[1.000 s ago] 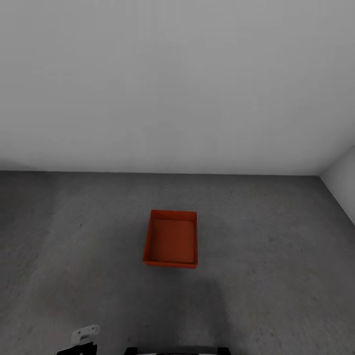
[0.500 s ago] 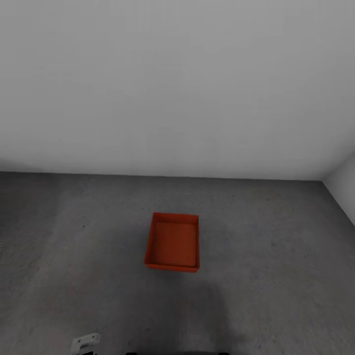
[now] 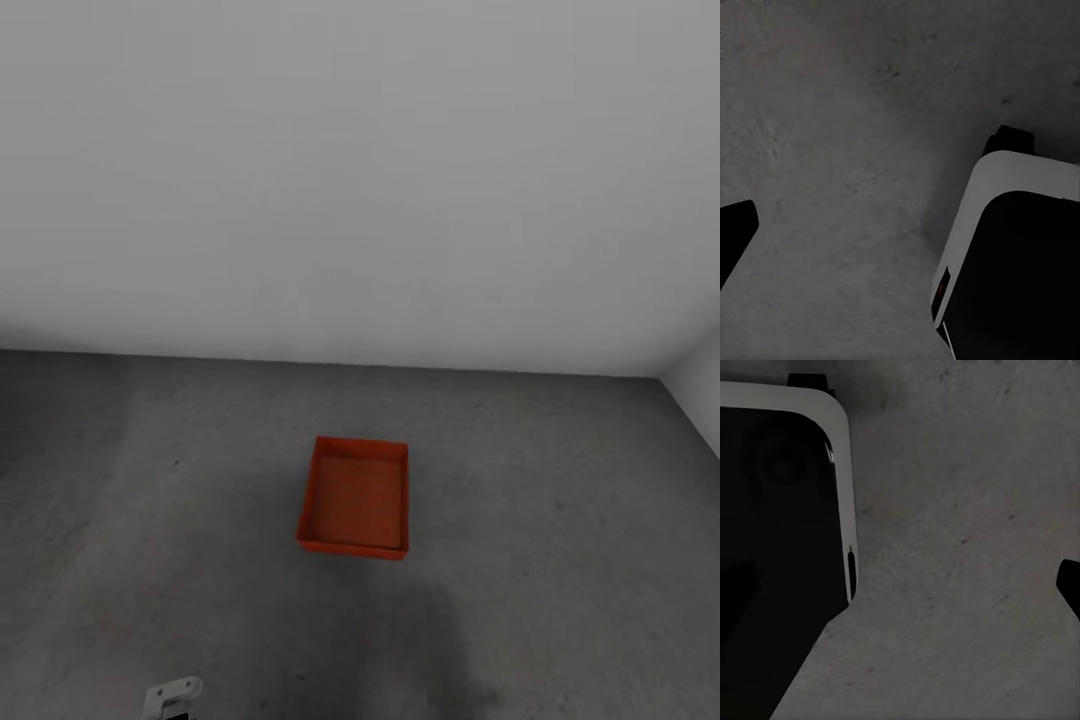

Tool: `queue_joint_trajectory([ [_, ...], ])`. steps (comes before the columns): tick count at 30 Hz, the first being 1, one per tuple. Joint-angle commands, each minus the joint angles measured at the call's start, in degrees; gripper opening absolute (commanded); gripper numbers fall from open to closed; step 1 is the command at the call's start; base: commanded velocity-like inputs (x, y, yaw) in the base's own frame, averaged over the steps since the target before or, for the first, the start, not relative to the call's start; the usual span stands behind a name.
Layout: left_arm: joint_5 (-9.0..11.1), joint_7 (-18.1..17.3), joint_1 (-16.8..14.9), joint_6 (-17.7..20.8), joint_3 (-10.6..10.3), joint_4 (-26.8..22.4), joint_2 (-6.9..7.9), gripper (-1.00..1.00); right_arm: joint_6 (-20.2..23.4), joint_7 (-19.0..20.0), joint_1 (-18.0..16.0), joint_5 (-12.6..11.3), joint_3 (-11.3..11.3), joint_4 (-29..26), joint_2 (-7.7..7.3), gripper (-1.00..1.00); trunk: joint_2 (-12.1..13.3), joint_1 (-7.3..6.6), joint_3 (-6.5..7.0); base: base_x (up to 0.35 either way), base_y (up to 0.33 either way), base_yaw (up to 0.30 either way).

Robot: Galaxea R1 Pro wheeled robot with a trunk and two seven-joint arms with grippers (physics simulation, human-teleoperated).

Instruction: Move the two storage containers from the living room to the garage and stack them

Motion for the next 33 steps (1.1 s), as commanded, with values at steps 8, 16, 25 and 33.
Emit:
queue_joint_trajectory([
  [8, 0.44, 0.12, -0.03, 0.01, -0.34, -0.04, 0.01, 1.00, -0.34, 0.36, -0.08, -0.55, 0.53, 0.19, 0.26, 1.00, -0.06, 0.02, 0.66, 0.000, 0.000, 0.066],
  [16, 0.42, 0.12, -0.03, 0.01, -0.34, -0.04, 0.01, 1.00, -0.35, 3.90, 0.61, -0.55, 0.50, 0.18, 0.48, 1.00, -0.06, 0.02, 1.37, 0.000, 0.000, 0.019],
  [25, 0.42, 0.12, -0.03, 0.01, -0.34, -0.04, 0.01, 1.00, -0.35, 4.42, 0.73, -0.55, 0.52, 0.18, 0.46, 1.00, -0.06, 0.02, 2.18, 0.000, 0.000, 0.001],
  [33, 0.36, 0.12, -0.03, 0.01, -0.34, -0.04, 0.01, 1.00, -0.39, 4.43, 0.74, -0.55, 0.52, 0.15, 0.46, 1.00, -0.06, 0.02, 2.90, 0.000, 0.000, 0.000],
])
